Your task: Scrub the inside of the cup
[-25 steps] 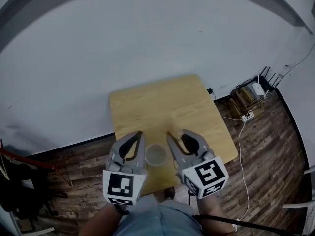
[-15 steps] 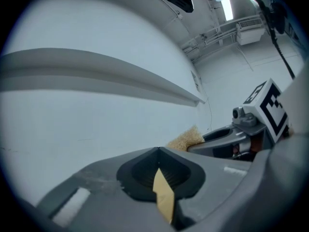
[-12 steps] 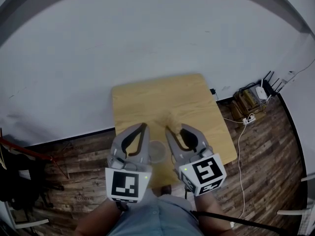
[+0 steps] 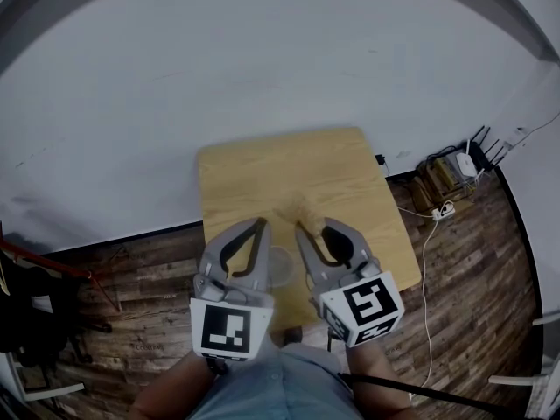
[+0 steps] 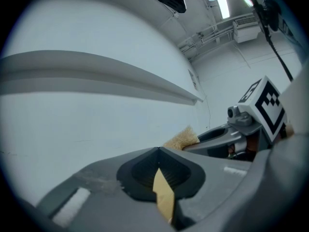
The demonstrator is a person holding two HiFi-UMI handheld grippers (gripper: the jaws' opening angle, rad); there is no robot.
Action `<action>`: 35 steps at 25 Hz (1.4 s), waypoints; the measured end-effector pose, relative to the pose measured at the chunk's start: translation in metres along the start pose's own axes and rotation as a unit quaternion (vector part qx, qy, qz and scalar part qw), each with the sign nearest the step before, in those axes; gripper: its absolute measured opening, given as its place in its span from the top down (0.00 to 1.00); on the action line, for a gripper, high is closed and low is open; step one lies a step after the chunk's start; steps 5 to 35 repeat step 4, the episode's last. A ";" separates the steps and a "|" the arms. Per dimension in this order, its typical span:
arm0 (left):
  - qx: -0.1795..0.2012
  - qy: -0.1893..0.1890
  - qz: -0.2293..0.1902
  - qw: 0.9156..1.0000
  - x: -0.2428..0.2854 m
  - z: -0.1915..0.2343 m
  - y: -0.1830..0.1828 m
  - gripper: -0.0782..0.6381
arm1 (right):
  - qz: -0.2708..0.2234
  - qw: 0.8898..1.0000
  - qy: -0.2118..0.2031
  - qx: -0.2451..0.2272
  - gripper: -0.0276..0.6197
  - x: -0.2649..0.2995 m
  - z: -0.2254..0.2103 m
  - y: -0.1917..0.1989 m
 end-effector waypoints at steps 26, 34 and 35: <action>0.002 0.000 0.001 1.000 0.000 -0.002 0.000 0.86 | -0.003 1.000 0.001 0.003 0.85 -0.003 -0.002 0.001; 0.002 0.000 0.001 1.000 0.000 -0.002 0.000 0.86 | -0.003 1.000 0.001 0.003 0.85 -0.003 -0.002 0.001; 0.002 0.000 0.001 1.000 0.000 -0.002 0.000 0.86 | -0.003 1.000 0.001 0.003 0.85 -0.003 -0.002 0.001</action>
Point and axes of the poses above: the fingertips, and each gripper's own axes: x forward along the fingers, z to its left, y out of its underside, the point moved 4 cm from there along -x, backward along the fingers, and after that the axes turned 3 degrees about -x, right-handed, at the moved point
